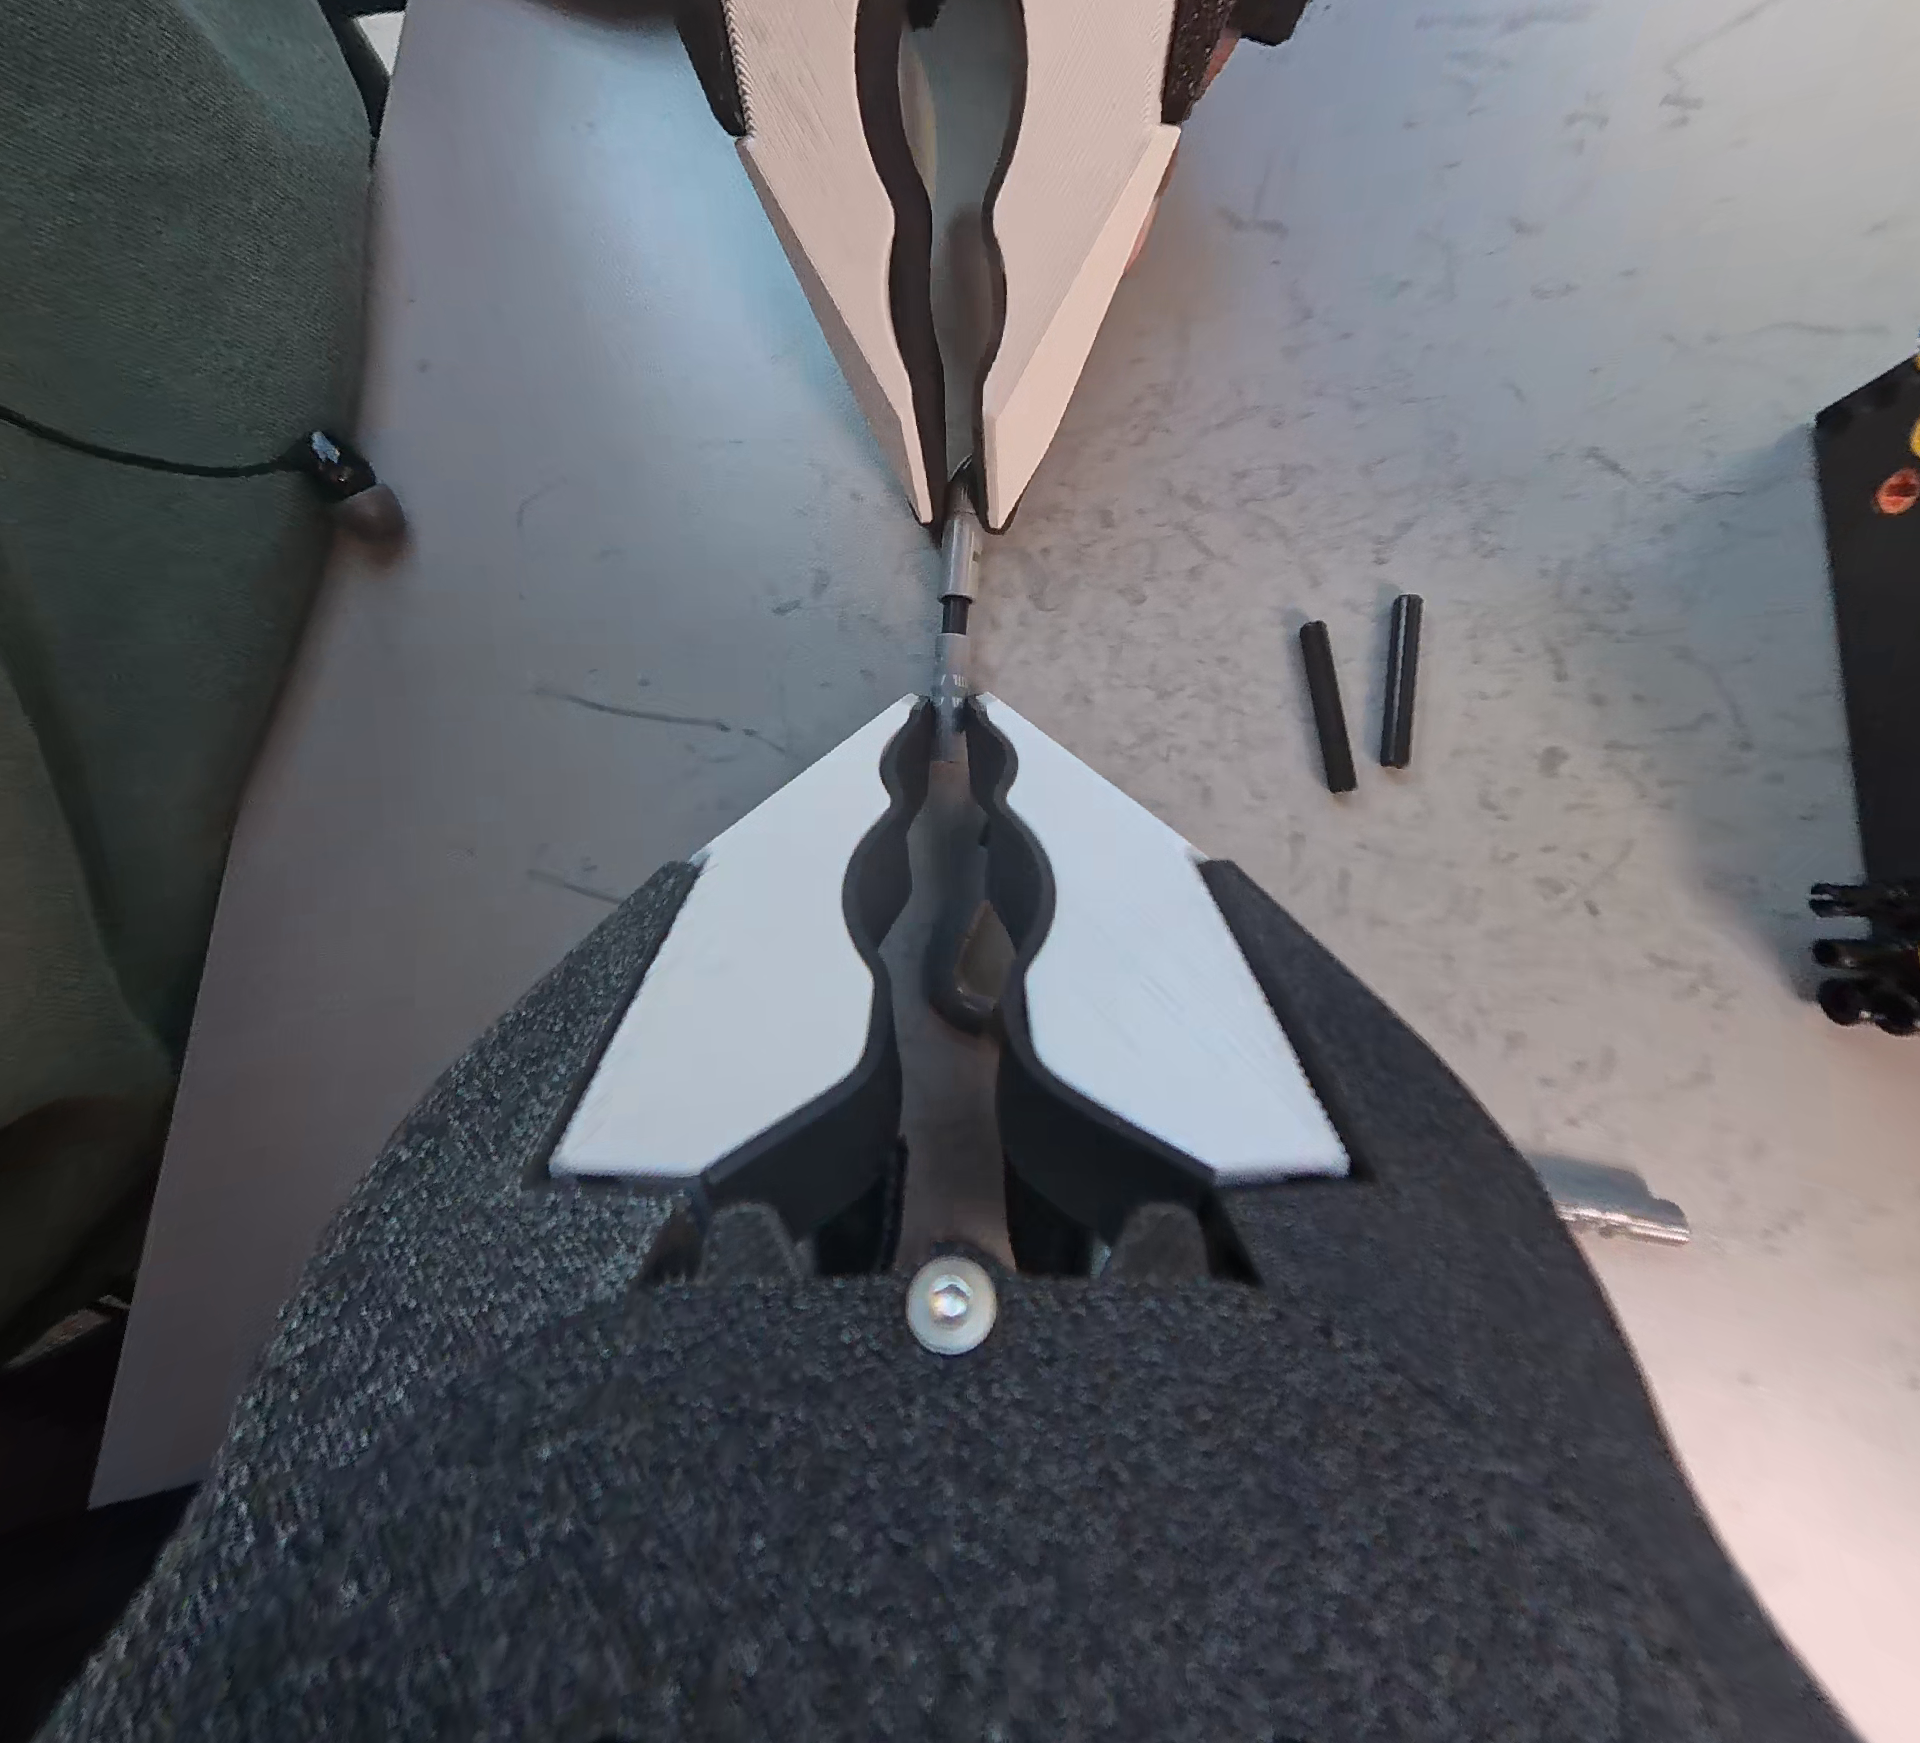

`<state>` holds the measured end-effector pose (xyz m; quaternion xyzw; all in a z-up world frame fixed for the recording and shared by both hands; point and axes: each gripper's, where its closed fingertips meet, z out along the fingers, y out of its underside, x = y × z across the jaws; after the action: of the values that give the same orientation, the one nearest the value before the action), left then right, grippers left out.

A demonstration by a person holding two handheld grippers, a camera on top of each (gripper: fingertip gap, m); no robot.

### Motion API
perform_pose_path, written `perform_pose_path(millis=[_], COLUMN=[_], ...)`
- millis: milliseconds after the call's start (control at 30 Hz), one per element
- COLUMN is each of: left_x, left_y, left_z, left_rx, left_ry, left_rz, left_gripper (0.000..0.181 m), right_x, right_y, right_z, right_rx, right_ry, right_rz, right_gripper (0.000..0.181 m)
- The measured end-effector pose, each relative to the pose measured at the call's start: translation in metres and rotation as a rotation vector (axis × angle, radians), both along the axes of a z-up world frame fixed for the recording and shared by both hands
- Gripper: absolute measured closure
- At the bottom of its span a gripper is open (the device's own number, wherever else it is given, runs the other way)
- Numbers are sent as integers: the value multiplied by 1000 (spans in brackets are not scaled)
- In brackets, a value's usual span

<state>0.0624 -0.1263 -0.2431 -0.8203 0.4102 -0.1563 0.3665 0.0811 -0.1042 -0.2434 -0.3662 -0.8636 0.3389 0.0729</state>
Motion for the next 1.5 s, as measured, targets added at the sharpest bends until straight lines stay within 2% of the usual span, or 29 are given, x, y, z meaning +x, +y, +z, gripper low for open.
perform_pose_path(millis=[633, 1500], left_x=[2, 2], left_y=[2, 1], left_z=[0, 0], left_rx=[-17, -25], left_ry=[-9, -20], left_rz=[28, 21], left_gripper=[176, 175], right_x=[-4, -9], right_y=[-4, -8], right_z=[0, 0], right_rx=[82, 186], right_ry=[21, -69], right_rz=[-9, 11], right_gripper=[177, 177])
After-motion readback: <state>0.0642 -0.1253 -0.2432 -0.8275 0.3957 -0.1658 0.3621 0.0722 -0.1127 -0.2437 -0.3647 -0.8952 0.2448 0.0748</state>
